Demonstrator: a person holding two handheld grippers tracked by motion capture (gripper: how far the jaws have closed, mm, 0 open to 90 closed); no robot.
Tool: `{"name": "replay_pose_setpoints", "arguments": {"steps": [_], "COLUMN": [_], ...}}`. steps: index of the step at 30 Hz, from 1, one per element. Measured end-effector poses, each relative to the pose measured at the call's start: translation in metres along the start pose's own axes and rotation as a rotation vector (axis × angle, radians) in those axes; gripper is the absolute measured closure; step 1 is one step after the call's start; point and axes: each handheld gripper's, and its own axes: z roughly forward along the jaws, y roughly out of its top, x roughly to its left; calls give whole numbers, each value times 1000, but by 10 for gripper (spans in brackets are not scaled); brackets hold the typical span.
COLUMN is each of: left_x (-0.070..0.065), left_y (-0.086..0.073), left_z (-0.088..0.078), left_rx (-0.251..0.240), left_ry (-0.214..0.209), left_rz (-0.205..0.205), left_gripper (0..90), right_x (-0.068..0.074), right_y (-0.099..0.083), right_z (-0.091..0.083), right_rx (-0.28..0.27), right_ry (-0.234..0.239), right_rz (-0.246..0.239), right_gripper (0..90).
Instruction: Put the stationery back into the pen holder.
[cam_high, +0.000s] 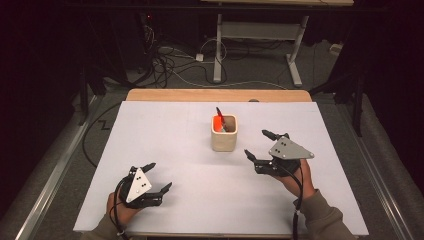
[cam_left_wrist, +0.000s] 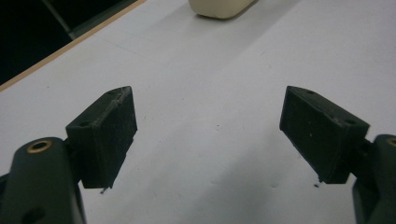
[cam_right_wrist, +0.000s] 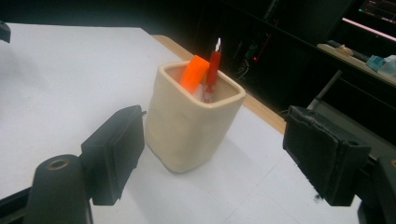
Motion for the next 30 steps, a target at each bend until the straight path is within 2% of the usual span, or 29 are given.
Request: {"name": "replay_pose_setpoints", "arguments": {"steps": [30], "left_x": [-1], "left_y": [1], "left_z": [2], "left_rx": [3], "left_ry": [-10], "left_rz": [-1], "left_gripper": [185], "right_x": [8], "right_y": [-15], "right_z": [-34], "right_rx": [-1], "right_ry": [5], "right_rz": [-44], "right_gripper": [212]}}
